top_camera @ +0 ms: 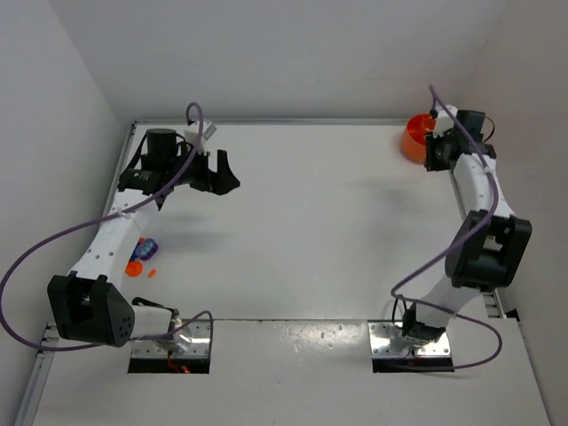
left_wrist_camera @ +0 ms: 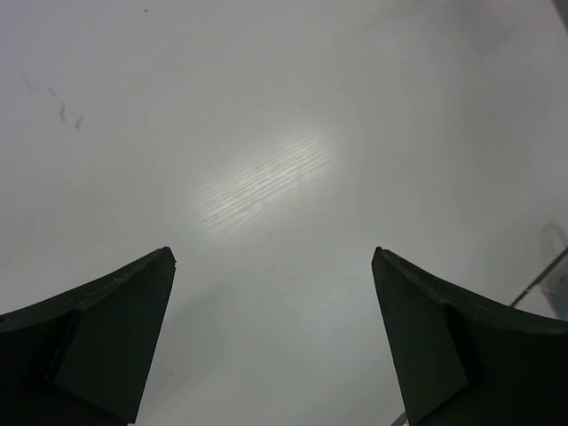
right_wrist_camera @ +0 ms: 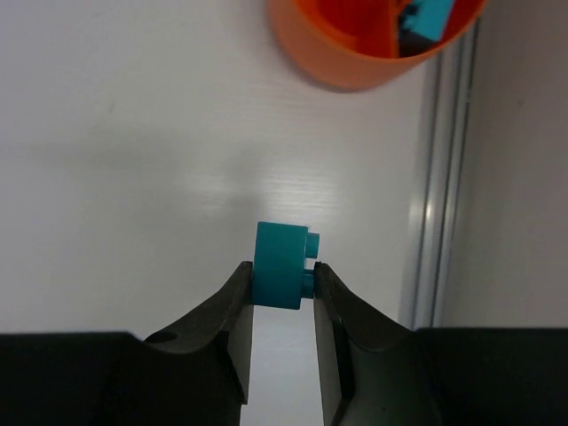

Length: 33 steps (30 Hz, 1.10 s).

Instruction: Sort the legos into containers by color

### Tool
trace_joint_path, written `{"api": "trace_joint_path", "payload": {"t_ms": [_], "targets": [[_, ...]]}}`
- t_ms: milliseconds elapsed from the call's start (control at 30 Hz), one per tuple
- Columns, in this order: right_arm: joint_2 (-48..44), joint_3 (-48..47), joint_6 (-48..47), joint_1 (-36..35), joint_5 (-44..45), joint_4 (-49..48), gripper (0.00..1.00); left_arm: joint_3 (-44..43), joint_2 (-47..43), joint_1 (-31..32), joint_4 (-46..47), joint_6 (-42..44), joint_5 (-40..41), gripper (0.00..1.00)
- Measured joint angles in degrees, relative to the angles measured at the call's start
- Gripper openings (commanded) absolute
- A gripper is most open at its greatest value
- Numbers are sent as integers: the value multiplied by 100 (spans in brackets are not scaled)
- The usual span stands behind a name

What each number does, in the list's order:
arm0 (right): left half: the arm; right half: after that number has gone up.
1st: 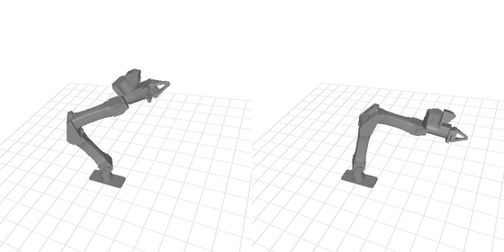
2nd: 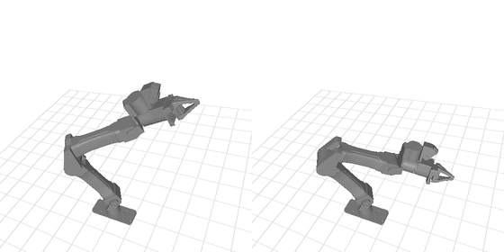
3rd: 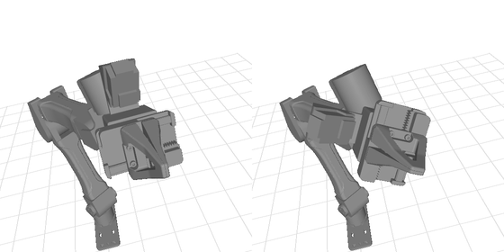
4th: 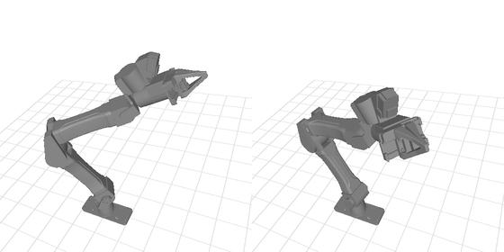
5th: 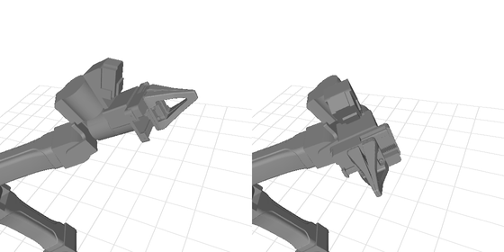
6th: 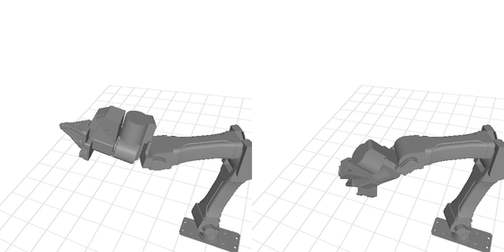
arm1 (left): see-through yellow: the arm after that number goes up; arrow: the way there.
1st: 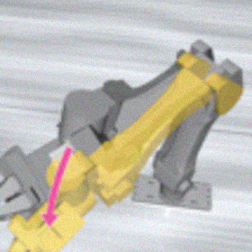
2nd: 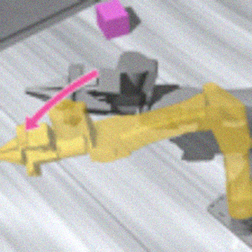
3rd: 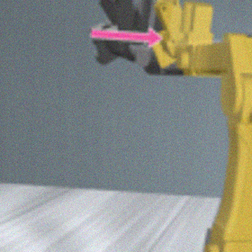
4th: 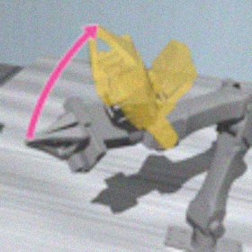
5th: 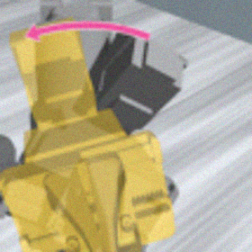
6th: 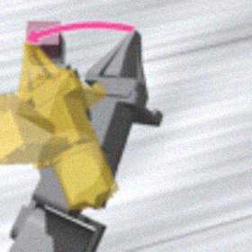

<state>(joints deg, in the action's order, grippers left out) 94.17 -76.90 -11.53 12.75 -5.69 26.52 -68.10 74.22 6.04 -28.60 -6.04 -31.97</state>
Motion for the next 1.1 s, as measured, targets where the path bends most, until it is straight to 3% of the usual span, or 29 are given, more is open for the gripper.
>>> {"api": "trace_joint_path", "payload": {"t_ms": [167, 367, 1100], "targets": [[1106, -1137, 306, 575, 140, 164, 0, -9, 0, 378, 7, 111, 809, 100], [1902, -2269, 658, 673, 306, 269, 0, -35, 0, 634, 24, 192, 1364, 100], [3547, -4096, 1202, 717, 529, 52, 0, -118, 236, 636, 103, 214, 1508, 100]]}}
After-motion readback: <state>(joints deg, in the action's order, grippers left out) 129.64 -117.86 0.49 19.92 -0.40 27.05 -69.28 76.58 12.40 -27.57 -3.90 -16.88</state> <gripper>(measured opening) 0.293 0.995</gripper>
